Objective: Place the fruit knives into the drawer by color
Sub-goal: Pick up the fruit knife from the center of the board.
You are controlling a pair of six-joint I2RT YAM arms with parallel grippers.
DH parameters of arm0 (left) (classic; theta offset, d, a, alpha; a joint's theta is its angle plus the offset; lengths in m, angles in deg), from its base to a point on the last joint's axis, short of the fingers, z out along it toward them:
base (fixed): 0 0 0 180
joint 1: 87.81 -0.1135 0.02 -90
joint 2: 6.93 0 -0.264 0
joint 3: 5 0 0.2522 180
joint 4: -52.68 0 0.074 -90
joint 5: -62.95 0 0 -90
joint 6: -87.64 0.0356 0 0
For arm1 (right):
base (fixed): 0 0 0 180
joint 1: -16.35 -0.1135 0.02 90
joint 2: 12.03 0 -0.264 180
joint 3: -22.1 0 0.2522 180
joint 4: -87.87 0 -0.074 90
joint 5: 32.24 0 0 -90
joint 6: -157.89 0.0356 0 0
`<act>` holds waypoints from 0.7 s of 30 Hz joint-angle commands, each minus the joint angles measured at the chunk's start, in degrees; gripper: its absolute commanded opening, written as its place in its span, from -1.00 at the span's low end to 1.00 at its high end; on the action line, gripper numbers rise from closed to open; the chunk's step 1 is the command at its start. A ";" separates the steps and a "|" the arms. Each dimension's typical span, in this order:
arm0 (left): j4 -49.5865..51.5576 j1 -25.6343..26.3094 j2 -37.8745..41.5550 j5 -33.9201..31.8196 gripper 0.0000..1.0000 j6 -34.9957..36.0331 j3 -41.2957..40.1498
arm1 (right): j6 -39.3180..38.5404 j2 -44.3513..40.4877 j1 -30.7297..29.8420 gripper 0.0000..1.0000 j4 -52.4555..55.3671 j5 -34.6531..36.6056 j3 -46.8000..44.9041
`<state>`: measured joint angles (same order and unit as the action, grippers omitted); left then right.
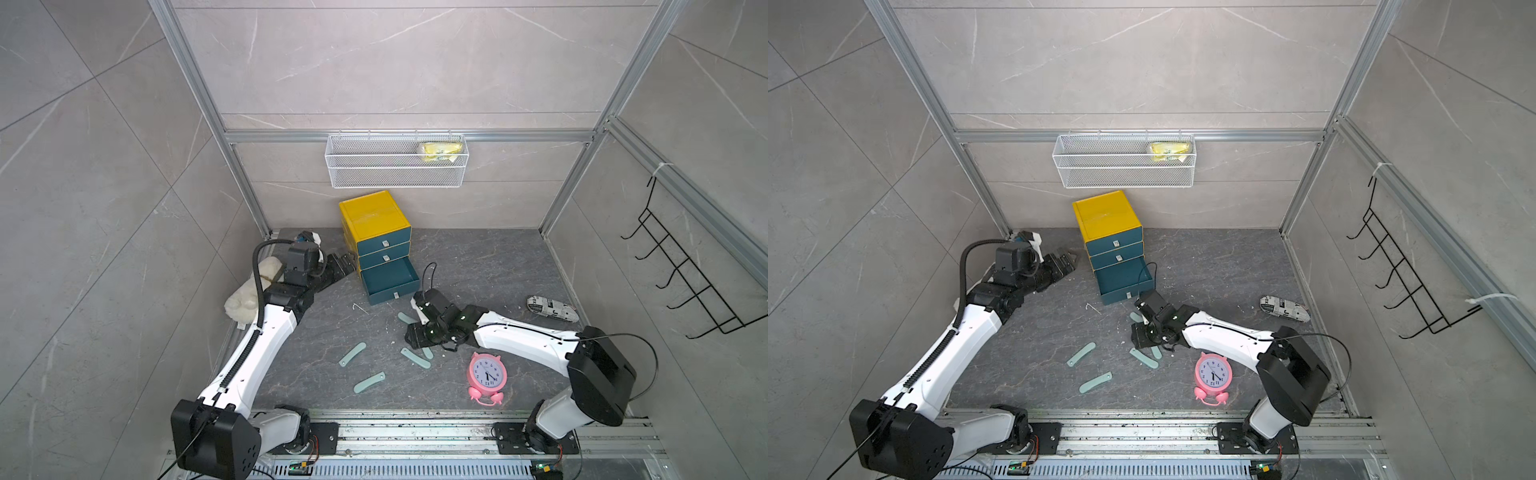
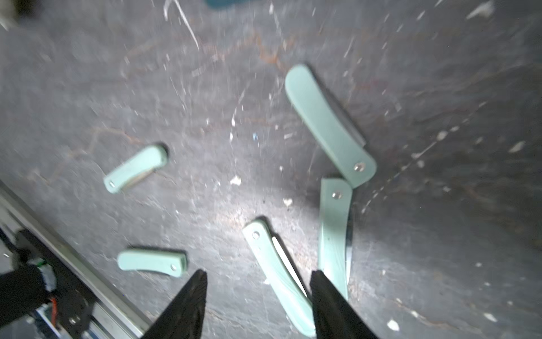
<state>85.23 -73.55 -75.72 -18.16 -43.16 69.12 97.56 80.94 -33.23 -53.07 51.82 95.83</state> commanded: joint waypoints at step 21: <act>-3.18 0.16 6.54 5.57 0.99 -2.90 -13.55 | -10.14 14.75 -6.08 0.07 12.13 5.35 8.28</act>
<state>84.01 -73.55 -69.87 -14.42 -45.30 55.83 88.58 94.23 -38.45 -43.43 55.89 102.98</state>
